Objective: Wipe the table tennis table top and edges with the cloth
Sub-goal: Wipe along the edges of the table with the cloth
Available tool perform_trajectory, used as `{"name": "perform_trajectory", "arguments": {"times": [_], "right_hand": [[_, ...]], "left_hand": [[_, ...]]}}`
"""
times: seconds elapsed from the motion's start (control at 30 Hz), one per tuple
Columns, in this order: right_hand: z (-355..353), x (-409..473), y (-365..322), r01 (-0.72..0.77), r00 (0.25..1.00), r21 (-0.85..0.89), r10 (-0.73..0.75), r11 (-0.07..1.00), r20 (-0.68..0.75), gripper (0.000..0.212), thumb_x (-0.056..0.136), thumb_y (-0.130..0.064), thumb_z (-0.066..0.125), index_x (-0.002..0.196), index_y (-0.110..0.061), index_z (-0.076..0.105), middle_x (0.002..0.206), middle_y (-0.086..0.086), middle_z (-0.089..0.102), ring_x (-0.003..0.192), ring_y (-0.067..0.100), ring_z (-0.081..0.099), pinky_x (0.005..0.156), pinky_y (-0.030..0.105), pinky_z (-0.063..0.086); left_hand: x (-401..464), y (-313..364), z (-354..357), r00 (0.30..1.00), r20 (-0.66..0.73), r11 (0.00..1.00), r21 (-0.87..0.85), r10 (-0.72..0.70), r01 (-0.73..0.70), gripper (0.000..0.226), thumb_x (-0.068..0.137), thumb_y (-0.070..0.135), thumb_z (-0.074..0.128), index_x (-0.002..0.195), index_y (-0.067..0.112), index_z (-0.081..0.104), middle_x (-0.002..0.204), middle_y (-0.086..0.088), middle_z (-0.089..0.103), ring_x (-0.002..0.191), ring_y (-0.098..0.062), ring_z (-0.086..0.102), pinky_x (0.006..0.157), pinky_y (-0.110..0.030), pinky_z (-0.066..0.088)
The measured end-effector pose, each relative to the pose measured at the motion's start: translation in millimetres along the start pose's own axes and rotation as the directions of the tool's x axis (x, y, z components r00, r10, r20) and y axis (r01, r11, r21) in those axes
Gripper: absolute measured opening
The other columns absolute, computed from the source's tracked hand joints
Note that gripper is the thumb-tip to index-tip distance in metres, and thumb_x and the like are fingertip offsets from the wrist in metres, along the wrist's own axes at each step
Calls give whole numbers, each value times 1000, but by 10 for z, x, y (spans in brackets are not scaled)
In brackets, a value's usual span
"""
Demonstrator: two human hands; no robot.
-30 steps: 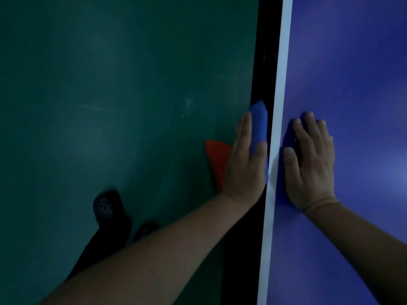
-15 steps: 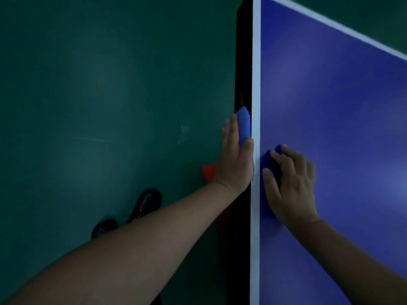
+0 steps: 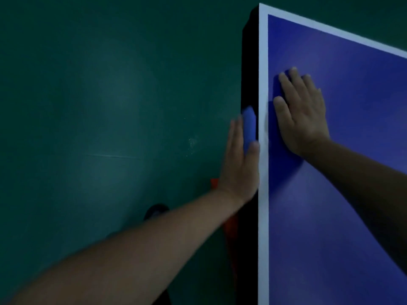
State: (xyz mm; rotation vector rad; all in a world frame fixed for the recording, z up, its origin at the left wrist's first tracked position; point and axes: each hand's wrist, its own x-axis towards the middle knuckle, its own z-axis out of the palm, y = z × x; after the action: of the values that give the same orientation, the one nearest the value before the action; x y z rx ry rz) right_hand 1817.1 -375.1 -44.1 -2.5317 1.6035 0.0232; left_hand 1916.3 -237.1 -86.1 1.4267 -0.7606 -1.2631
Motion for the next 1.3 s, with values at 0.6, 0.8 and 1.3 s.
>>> {"name": "perform_trajectory", "arguments": {"times": [0.6, 0.8, 1.3], "right_hand": [[2, -19, 17, -26, 999, 34, 27, 999, -19, 59, 104, -52, 22, 159, -30, 24, 168, -6, 15, 156, 21, 5, 125, 44, 3], [1, -10, 9, -29, 999, 41, 30, 999, -20, 60, 103, -53, 22, 159, -31, 24, 168, -6, 15, 156, 21, 5, 125, 44, 3], [6, 24, 5, -16, 1000, 38, 16, 999, -18, 60, 103, -51, 25, 159, -29, 26, 168, -4, 16, 156, 23, 6, 125, 44, 3]], "left_hand": [[444, 128, -11, 999, -30, 1000, 11, 20, -20, 66, 102, 41, 33, 161, 17, 16, 169, 6, 12, 153, -1, 7, 124, -24, 7], [680, 277, -29, 998, -58, 999, -33, 25, -27, 62, 103, 37, 35, 159, 29, 12, 167, 12, 12, 152, 1, 10, 124, -24, 11], [1209, 480, -66, 996, -95, 1000, -2, 0, -1, 67, 99, 39, 35, 161, 20, 16, 168, 6, 16, 153, -6, 13, 126, -39, 14]]}}
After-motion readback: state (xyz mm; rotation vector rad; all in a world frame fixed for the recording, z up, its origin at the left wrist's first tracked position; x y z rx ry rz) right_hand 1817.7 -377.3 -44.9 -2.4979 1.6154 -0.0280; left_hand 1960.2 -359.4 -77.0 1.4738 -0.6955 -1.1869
